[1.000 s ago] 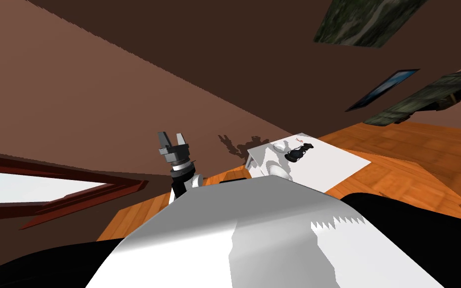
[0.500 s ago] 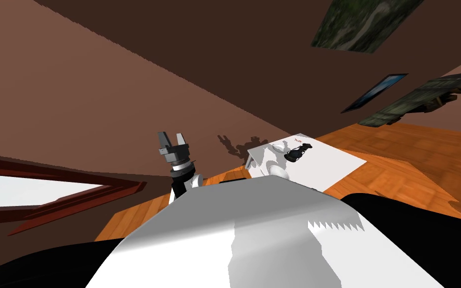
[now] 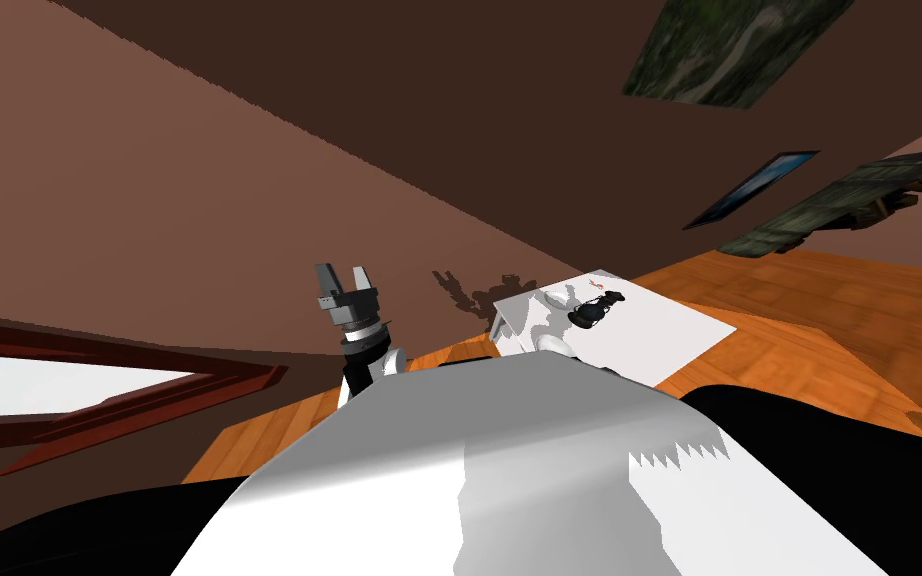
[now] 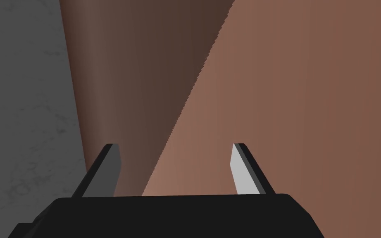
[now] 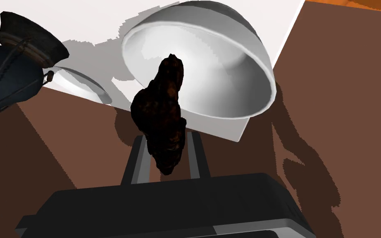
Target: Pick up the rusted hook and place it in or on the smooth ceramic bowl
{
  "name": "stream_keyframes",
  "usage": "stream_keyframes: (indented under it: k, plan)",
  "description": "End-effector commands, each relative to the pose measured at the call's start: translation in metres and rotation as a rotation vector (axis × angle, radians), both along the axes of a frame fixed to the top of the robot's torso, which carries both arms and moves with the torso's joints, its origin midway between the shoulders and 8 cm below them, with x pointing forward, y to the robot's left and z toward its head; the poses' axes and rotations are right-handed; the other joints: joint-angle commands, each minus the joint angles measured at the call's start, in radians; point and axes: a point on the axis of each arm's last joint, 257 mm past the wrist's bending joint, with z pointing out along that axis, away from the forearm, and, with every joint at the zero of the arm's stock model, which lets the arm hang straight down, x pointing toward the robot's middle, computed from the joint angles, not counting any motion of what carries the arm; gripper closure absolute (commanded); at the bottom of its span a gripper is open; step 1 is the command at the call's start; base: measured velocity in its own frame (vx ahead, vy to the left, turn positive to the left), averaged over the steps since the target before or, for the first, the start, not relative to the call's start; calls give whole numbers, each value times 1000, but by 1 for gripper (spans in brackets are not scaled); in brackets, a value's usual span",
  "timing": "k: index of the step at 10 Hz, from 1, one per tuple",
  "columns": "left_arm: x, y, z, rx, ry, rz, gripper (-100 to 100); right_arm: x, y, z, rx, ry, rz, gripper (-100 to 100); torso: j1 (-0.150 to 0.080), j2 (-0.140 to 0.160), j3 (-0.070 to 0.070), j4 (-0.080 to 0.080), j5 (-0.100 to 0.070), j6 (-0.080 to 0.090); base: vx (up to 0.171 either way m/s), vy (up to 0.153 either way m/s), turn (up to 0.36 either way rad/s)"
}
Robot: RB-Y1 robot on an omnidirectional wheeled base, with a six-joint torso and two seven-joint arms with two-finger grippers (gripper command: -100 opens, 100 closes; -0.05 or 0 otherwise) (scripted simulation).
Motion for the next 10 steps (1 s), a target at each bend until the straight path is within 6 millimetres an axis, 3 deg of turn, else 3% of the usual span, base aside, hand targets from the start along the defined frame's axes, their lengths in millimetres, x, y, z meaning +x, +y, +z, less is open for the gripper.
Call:
stream_keyframes:
  k: [1,4,5,6,10]
  plan:
    - [0,0,0,0,0,0,0,11,14,1,14,-14,10,100,0,0,0,0,0,0,63,-88,24]
    - [0,0,0,0,0,0,0,35,48,4,49,-49,35,100,-3,-1,0,0,0,0,59,-112,21]
    - [0,0,0,0,0,0,0,31,42,4,43,-44,30,100,-3,-1,-1,0,-1,0,31,-46,21]
    - [0,0,0,0,0,0,0,33,43,5,44,-46,31,-100,0,1,0,0,0,1,7,-9,3]
    - [0,0,0,0,0,0,0,33,43,5,44,-46,31,-100,4,5,2,0,1,1,0,0,0]
